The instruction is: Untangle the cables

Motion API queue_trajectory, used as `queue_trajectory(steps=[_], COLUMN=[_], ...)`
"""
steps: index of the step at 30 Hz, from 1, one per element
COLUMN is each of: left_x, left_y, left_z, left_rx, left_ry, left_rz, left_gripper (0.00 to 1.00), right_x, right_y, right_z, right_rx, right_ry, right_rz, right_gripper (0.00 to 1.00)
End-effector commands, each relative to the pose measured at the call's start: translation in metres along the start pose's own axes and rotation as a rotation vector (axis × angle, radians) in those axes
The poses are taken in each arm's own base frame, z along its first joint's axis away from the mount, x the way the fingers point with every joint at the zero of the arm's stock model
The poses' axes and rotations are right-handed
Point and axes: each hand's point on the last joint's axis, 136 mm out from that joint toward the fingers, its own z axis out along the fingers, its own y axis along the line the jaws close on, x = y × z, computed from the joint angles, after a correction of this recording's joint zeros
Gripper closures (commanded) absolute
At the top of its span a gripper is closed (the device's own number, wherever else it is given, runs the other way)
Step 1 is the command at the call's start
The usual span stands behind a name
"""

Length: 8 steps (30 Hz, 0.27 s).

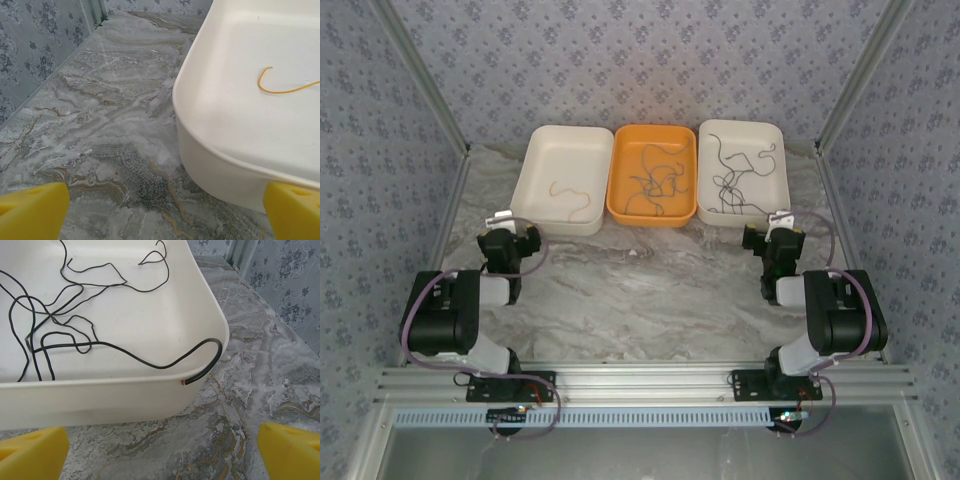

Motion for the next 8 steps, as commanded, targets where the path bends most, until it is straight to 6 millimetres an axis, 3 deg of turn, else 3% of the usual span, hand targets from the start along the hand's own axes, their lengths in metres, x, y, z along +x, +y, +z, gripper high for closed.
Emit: queue_trajectory(steps=[1,8], left_x=[-0.0056,-0.0052], left_y=[-0.0015,-0.0015], left_z=[0.0024,0.0025], left_rx=[0.011,0.011], left_ry=[-0.01,-0.009], left_rz=[0.005,0.004], left_gripper=[0.01,0.01], right_x=[-0.0009,-0.0009], right_y=[-0.0001,-0.0001], right_z=[0.0015,0.0013], right_rx=[-0.001,0.001], right_ry=[0.002,0.001], right_rz=[0.005,0.003], right_gripper=[0.01,0.01])
